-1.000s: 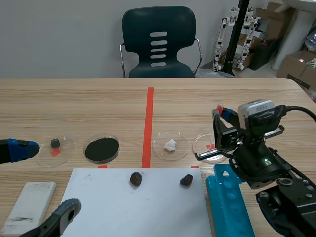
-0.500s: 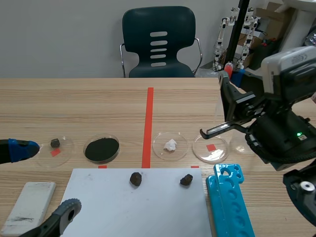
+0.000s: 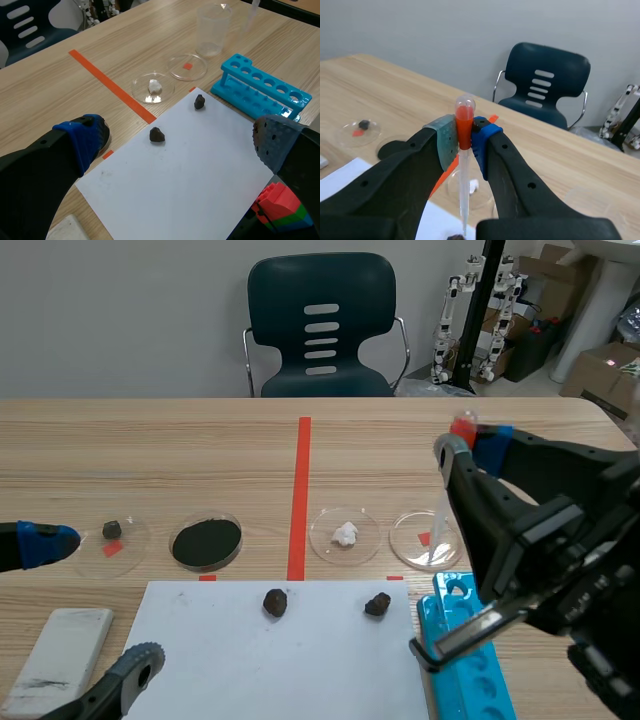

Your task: Draw acid from the petri dish

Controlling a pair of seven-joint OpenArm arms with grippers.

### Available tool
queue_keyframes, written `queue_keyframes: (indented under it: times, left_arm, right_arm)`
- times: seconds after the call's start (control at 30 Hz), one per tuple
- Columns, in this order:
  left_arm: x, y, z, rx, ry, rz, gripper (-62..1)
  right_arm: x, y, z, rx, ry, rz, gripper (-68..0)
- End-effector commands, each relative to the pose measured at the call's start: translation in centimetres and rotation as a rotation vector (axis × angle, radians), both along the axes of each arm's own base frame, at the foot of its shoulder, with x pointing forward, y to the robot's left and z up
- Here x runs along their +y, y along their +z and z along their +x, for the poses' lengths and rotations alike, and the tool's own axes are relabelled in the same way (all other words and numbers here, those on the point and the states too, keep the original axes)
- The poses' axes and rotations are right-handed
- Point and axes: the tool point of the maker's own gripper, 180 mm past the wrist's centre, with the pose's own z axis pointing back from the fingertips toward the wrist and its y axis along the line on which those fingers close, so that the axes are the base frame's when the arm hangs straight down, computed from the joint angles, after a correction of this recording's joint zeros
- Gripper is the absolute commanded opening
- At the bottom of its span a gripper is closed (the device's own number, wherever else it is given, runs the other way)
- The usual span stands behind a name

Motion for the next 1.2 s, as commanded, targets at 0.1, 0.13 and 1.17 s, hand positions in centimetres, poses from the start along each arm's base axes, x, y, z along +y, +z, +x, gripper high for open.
queue_keyframes:
  times: [0.1,0.13,1.17]
  left_arm:
    - [-0.2,0.8,0.2,-0.021,0.003,-0.028,1.3]
    - [-0.2,0.8,0.2,-0.021,0.003,-0.028,1.3]
    - [-0.2,0.8,0.2,-0.021,0.003,-0.028,1.3]
  right_arm:
    - [0.3,0.4,-1.6,-0.001,0.014,0.0,-59.8]
    - [0.4,0.5,-2.1,-0.005,0.021,0.003,-59.8]
    - [1.2,0.8,-4.3,-0.037,0.071,-0.01,-59.8]
